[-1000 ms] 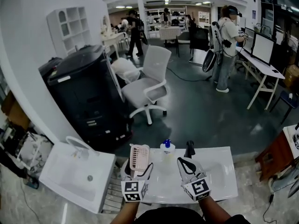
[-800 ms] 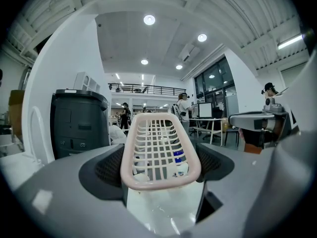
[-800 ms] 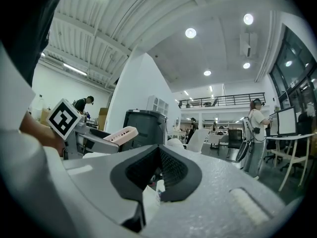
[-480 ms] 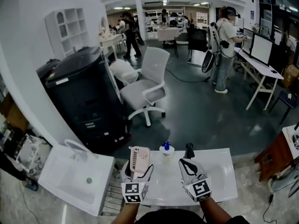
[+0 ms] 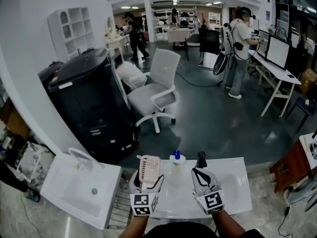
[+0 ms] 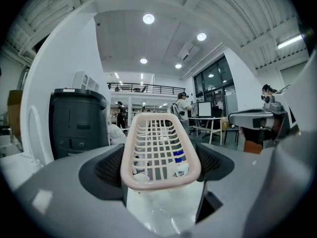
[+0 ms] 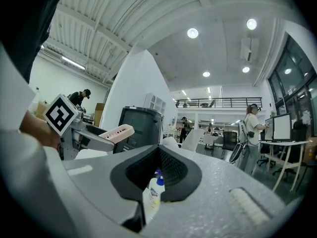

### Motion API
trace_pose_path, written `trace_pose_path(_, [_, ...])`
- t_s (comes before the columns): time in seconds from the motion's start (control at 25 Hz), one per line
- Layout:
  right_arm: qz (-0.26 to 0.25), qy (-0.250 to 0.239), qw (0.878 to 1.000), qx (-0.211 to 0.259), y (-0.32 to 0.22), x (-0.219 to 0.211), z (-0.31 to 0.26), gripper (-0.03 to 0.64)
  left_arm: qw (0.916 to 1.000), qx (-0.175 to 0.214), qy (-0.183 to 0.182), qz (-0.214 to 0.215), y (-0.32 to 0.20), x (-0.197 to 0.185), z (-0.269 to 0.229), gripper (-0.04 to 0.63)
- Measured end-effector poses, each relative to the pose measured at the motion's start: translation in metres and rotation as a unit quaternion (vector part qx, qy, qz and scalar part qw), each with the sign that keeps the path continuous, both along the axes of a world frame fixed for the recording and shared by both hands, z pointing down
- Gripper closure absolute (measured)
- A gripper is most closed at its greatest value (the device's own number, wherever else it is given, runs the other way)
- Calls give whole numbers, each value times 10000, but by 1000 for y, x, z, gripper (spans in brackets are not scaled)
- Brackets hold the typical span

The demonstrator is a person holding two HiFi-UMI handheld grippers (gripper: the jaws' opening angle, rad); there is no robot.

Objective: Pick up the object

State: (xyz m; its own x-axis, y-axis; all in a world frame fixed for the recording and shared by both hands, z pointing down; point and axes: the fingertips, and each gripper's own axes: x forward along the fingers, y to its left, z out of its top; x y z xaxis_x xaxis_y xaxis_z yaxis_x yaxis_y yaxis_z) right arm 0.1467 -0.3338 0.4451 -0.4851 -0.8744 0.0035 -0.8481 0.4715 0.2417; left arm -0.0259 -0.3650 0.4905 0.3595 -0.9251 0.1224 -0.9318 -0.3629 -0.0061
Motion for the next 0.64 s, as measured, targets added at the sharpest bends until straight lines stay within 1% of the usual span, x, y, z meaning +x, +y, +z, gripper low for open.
trace_pose_path(0.32, [119, -159, 9998, -41, 1, 8, 6, 615, 10000, 46, -70, -23, 3, -1, 2, 124])
trace_pose_path(0.4, [130, -299, 9994, -97, 2, 8, 5, 615, 10000, 21, -75, -10, 4, -1, 3, 124])
trace_pose_path(0.52, [167, -333, 9993, -99, 4, 10, 4, 615, 10000, -75, -27, 49, 7, 3, 4, 124])
trace_pose_path(0.64, [146, -500, 9985, -158, 5, 11, 1, 615, 9999, -82, 5, 67, 9, 6, 3, 124])
